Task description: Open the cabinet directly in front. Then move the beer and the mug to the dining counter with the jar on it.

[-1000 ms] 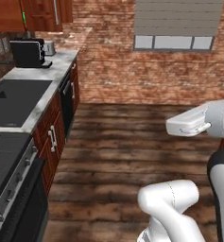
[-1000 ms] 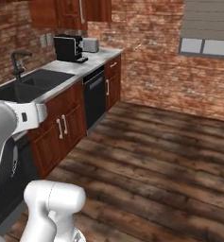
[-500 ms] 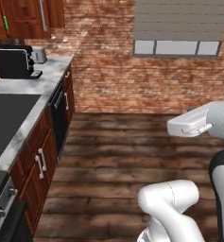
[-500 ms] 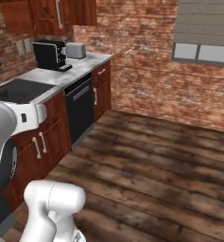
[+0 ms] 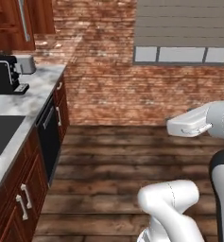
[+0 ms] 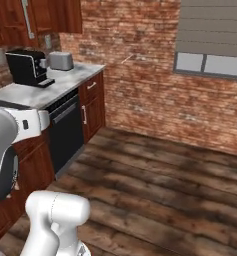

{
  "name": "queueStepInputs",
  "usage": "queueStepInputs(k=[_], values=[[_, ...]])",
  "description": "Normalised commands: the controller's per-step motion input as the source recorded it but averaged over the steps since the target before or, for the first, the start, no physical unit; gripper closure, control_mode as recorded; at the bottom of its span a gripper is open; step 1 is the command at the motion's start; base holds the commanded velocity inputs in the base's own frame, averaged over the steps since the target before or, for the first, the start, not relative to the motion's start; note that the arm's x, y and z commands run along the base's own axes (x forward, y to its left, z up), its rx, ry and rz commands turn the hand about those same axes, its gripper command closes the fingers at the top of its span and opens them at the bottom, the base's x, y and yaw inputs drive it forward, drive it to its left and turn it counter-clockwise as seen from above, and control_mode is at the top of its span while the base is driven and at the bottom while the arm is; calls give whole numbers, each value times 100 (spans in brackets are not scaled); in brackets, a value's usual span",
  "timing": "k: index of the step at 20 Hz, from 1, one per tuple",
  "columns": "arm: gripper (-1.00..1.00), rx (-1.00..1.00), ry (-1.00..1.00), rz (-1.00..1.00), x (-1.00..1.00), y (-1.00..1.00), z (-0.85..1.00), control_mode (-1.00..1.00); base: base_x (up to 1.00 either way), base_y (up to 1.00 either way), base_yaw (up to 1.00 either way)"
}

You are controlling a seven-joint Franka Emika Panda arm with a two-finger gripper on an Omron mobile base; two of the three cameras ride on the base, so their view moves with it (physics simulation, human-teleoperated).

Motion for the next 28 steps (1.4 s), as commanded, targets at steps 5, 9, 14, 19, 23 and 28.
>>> queueStepInputs(k=[5,9,14,19,23,28], values=[[-100,0,0,0,0,0,0,100,100,0,0],[-100,0,0,0,0,0,0,100,100,0,0],[-100,0,0,0,0,0,0,100,100,0,0],[-100,0,0,0,0,0,0,100,100,0,0],[-100,0,0,0,0,0,0,100,100,0,0],[-100,0,0,0,0,0,0,100,100,-2,18]])
